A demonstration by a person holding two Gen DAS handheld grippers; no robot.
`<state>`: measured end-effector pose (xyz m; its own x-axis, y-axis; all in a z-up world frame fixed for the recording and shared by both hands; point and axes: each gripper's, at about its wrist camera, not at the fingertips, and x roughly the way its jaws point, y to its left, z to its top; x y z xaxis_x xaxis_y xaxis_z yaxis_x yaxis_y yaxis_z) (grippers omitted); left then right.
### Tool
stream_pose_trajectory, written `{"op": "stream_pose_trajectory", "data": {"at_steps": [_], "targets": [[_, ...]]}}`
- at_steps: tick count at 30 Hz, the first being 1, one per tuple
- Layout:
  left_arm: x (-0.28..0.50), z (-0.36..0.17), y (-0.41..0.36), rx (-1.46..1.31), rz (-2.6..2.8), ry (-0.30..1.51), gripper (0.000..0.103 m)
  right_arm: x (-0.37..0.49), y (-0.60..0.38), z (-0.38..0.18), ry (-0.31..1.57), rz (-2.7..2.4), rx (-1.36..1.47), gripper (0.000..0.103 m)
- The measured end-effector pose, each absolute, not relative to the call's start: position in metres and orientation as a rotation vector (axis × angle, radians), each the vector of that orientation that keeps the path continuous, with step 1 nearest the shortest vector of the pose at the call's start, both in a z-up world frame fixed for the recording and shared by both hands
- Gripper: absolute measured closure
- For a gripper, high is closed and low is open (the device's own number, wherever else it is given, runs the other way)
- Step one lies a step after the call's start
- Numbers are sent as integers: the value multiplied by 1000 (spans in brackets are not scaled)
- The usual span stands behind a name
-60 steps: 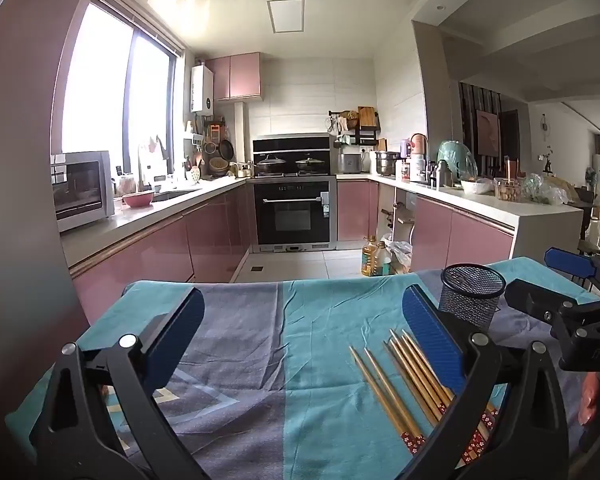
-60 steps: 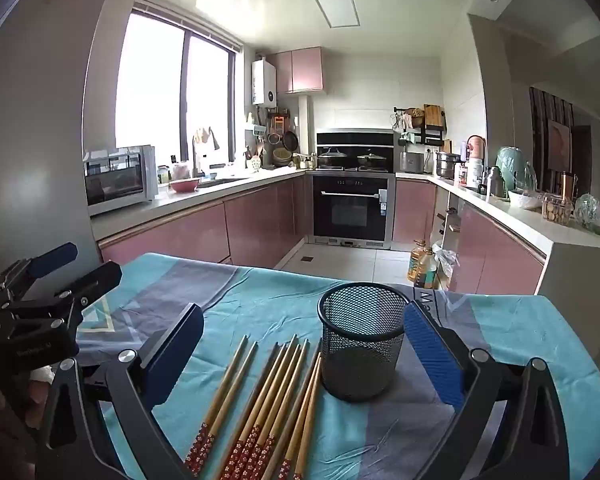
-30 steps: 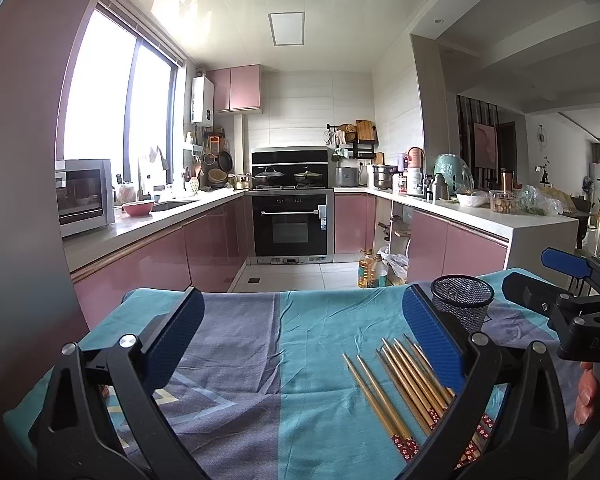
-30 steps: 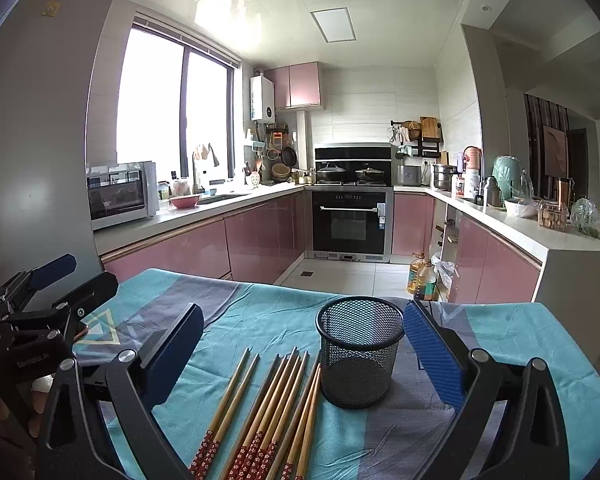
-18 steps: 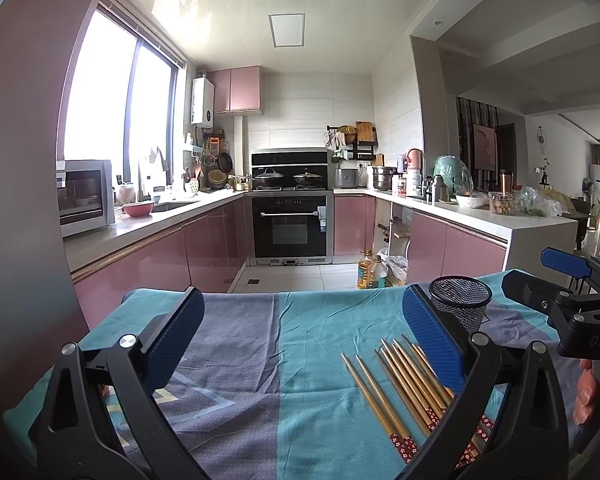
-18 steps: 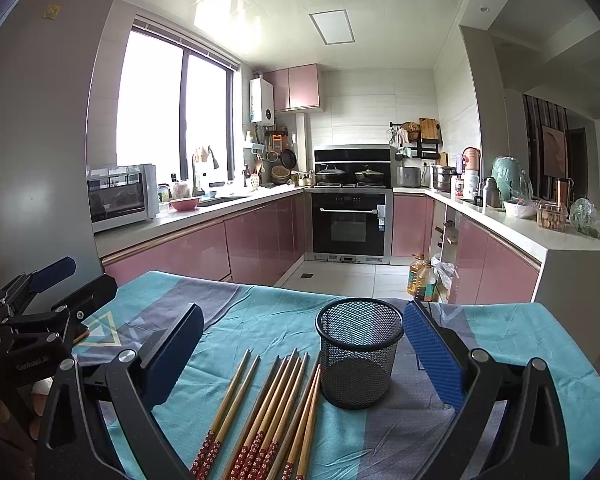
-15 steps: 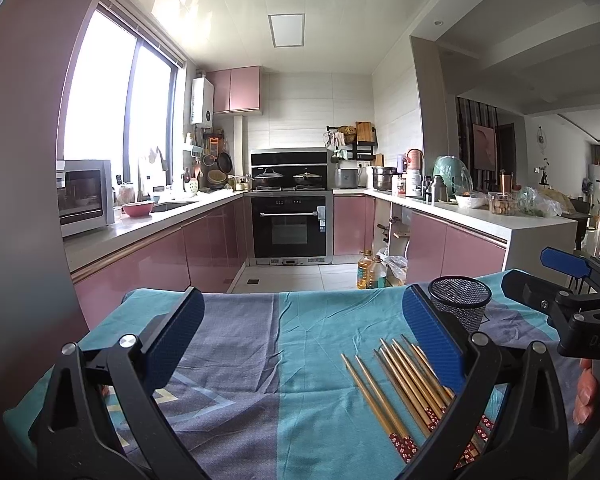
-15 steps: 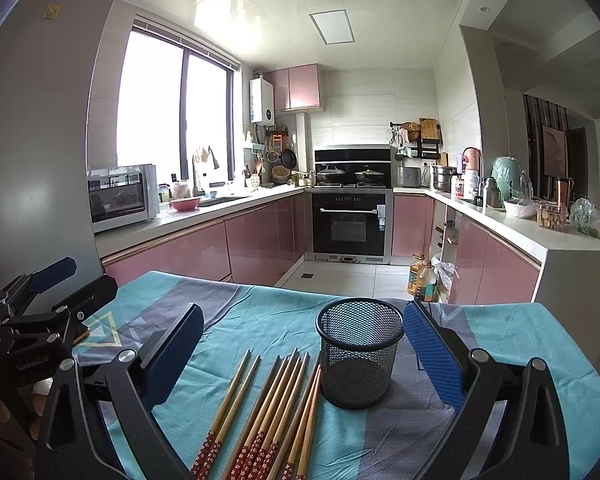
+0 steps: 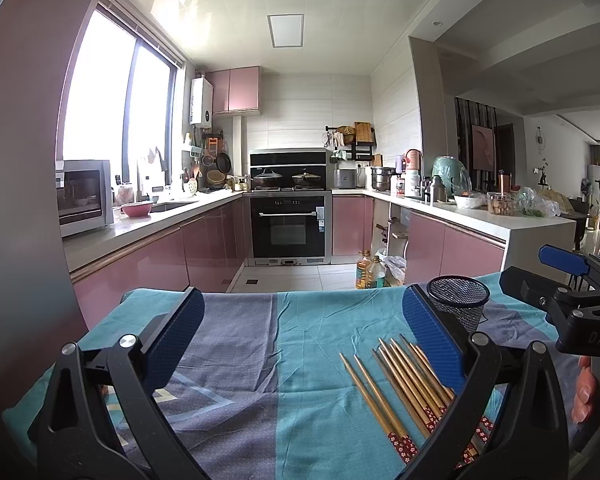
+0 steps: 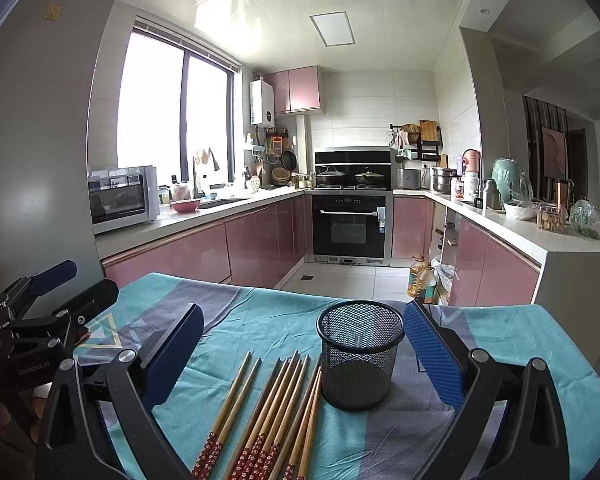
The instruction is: Organize utensils
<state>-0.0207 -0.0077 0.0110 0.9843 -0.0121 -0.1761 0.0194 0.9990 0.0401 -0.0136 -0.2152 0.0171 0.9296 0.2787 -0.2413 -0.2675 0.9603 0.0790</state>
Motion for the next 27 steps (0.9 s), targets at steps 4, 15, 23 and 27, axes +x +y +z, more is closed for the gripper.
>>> {"op": "stream_pose_trajectory", "data": {"at_steps": [4, 15, 23, 27], "targets": [[-21, 11, -8, 40, -16, 176, 5, -14, -215, 17, 252, 277, 45, 6], [-22, 12, -9, 39, -17, 176, 5, -16, -219, 17, 248, 266, 52, 6], [-23, 11, -10, 36, -19, 177, 5, -13, -220, 18, 255, 245, 53, 6], [-22, 10, -10, 38, -19, 180, 5, -13, -219, 19, 255, 238, 51, 6]]}}
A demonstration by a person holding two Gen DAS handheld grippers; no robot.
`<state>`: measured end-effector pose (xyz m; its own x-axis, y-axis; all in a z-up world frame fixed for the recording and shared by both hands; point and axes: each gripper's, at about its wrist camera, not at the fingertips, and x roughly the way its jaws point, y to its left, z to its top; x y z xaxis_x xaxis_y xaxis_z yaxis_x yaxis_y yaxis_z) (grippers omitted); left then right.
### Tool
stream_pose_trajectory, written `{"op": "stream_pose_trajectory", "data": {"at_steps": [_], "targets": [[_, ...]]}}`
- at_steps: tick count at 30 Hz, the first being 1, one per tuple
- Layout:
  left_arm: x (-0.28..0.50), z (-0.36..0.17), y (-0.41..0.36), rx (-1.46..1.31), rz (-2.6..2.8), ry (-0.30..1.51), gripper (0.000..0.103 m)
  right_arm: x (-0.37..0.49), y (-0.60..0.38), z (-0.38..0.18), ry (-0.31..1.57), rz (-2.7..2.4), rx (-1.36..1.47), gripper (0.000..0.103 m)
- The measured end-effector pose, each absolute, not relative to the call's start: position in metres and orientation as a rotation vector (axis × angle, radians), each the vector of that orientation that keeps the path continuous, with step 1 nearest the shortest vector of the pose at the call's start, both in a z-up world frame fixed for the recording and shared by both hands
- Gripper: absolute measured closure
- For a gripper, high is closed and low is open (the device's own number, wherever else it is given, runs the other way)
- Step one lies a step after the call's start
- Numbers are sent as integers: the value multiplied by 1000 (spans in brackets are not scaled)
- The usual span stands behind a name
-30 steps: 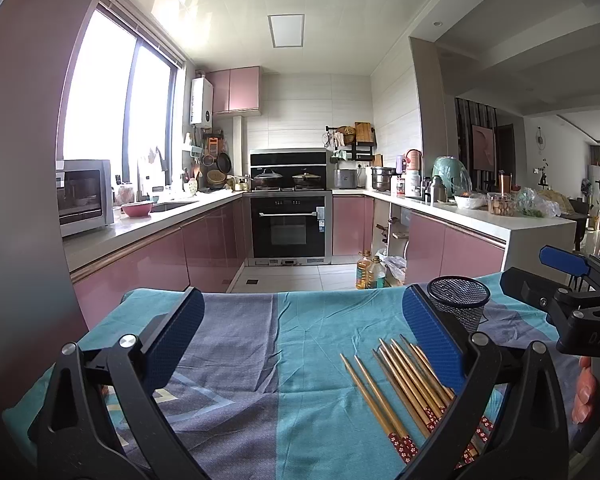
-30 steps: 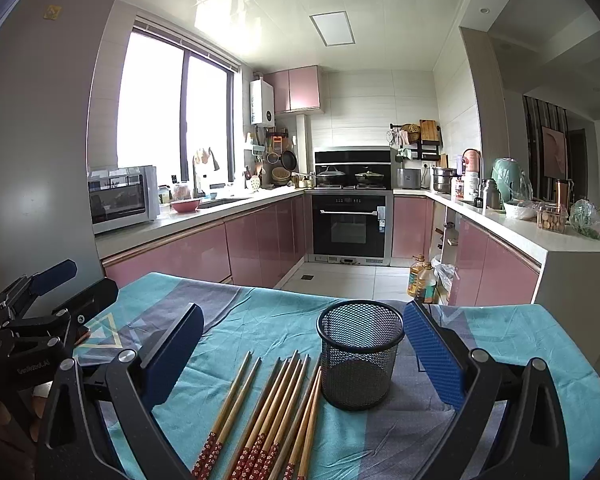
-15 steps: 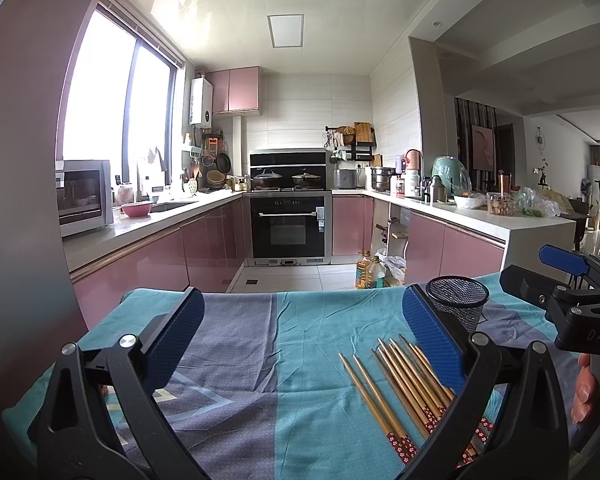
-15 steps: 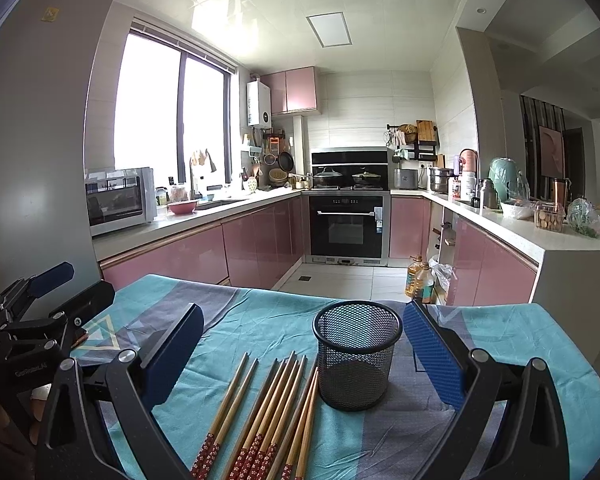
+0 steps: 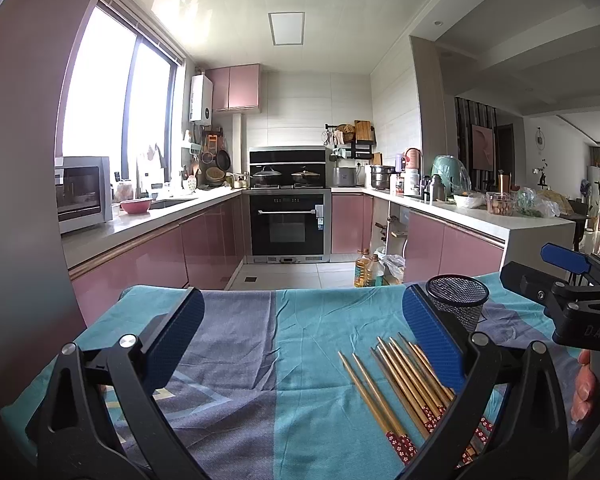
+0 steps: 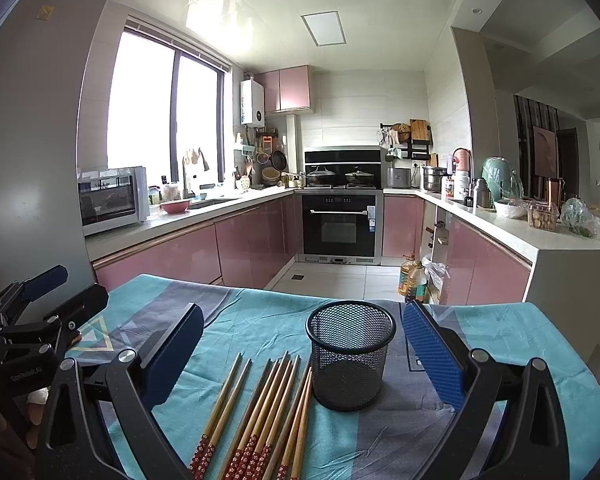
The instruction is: Organize utensils
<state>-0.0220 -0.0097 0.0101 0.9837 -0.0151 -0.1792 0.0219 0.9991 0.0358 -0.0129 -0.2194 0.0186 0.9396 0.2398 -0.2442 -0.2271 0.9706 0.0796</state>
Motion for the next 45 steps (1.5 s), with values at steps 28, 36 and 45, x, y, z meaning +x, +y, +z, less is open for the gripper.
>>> {"op": "stream_pose_trajectory", "data": {"at_steps": [28, 36, 45], "targets": [[-13, 1, -9, 20, -33, 210, 5, -17, -219, 19, 256, 227, 50, 6], [-10, -3, -12, 20, -39, 229, 5, -15, -219, 19, 265, 232, 52, 6], [-5, -6, -12, 16, -49, 248, 5, -12, -219, 18, 271, 235, 51, 6]]}}
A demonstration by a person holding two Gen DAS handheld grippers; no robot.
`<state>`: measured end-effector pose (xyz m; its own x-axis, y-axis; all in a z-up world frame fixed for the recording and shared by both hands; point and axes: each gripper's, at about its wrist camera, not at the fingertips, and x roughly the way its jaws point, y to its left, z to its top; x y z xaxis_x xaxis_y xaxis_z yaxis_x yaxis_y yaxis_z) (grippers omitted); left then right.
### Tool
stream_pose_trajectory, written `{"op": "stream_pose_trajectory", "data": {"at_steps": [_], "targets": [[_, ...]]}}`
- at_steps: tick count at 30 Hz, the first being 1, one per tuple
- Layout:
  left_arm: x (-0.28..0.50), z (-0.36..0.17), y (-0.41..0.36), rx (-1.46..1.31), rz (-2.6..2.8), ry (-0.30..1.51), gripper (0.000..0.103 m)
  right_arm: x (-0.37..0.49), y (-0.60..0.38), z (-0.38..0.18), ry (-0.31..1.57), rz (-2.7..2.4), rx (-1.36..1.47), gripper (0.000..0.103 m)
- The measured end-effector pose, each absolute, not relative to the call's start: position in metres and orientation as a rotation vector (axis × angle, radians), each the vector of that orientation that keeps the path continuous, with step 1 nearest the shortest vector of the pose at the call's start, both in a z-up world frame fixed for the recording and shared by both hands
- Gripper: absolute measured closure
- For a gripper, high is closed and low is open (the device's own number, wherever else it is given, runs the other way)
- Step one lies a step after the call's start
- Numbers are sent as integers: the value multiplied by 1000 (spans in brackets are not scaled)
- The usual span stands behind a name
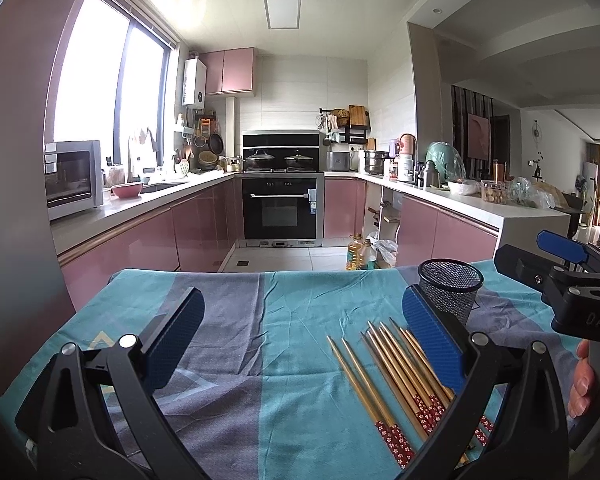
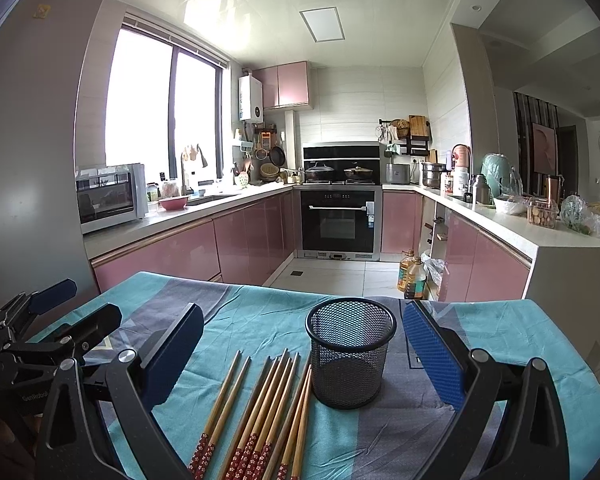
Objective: Organize utensils
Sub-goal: 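Close the left tool on a red-tipped bamboo chopstick while the right tool grasps another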
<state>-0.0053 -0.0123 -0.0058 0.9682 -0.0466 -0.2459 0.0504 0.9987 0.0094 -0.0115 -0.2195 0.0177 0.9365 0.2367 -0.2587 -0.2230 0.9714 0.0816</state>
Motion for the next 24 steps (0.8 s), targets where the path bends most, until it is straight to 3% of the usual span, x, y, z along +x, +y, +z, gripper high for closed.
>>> {"op": "stream_pose_trajectory", "data": {"at_steps": [5, 11, 14, 19, 24], "targets": [[3, -11, -14, 23, -64, 290, 5, -6, -220, 14, 303, 240, 44, 6], [39, -37, -22, 69, -116, 477, 5, 18, -224, -17, 494, 250, -2, 8], [59, -53, -23, 69, -141, 577, 6, 30, -226, -36, 599, 263, 0, 21], [92, -81, -31, 94, -175, 721, 23, 54, -221, -67, 754, 282, -6, 41], [118, -110, -35, 99, -200, 839, 38, 63, -216, -88, 832, 301, -12, 54]]}}
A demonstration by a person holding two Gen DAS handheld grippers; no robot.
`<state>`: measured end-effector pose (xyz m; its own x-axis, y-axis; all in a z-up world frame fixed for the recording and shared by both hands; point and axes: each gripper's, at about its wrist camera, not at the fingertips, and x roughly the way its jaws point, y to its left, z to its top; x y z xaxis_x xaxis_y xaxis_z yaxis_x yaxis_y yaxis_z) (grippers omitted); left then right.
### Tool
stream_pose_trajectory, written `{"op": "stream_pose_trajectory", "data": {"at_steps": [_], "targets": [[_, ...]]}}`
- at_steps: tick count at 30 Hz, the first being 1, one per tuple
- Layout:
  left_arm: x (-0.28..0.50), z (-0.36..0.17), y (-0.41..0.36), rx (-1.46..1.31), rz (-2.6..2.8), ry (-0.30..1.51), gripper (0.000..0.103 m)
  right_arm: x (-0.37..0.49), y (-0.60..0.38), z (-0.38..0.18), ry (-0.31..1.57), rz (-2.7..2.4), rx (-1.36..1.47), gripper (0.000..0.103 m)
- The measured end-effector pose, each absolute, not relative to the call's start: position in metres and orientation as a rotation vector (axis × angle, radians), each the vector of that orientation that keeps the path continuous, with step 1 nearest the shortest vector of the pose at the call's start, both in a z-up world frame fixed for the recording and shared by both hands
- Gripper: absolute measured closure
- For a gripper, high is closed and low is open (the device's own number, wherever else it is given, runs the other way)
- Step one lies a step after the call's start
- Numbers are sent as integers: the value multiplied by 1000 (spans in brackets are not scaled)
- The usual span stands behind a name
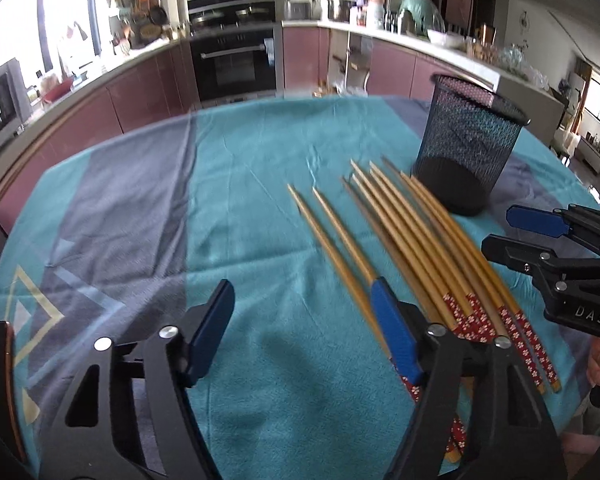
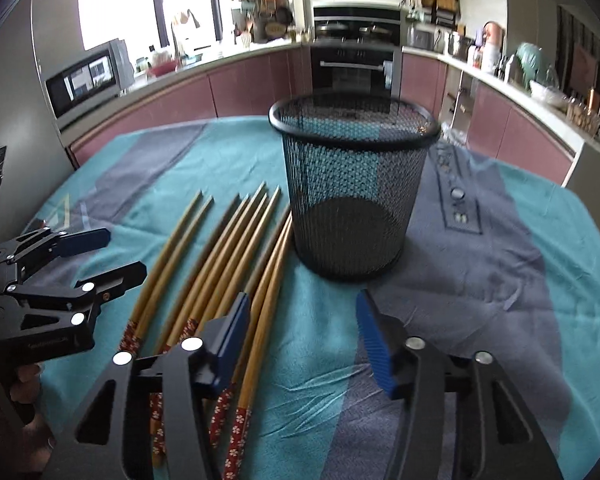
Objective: Organize utensils
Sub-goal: 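Close the left tool on a red-tipped bamboo chopstick while the right tool grasps another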
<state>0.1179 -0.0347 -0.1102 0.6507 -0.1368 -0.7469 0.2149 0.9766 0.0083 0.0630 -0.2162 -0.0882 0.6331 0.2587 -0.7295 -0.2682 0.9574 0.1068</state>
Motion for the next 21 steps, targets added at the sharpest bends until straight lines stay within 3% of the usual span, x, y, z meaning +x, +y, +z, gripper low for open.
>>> {"op": "stream_pose_trajectory", "data": {"at_steps": [11, 17, 20, 21], "targets": [[145, -127, -33, 112, -262, 913, 49, 71, -215, -95, 901, 327, -35, 70], [148, -117, -39, 91, -296, 942, 72, 81, -211, -94, 913, 348, -54, 73], [153, -116, -40, 73, -295, 951, 86, 85, -212, -94, 917, 362, -40, 81], [154, -116, -39, 59, -297, 954, 88, 87, -213, -93, 920, 369, -30, 90]]}}
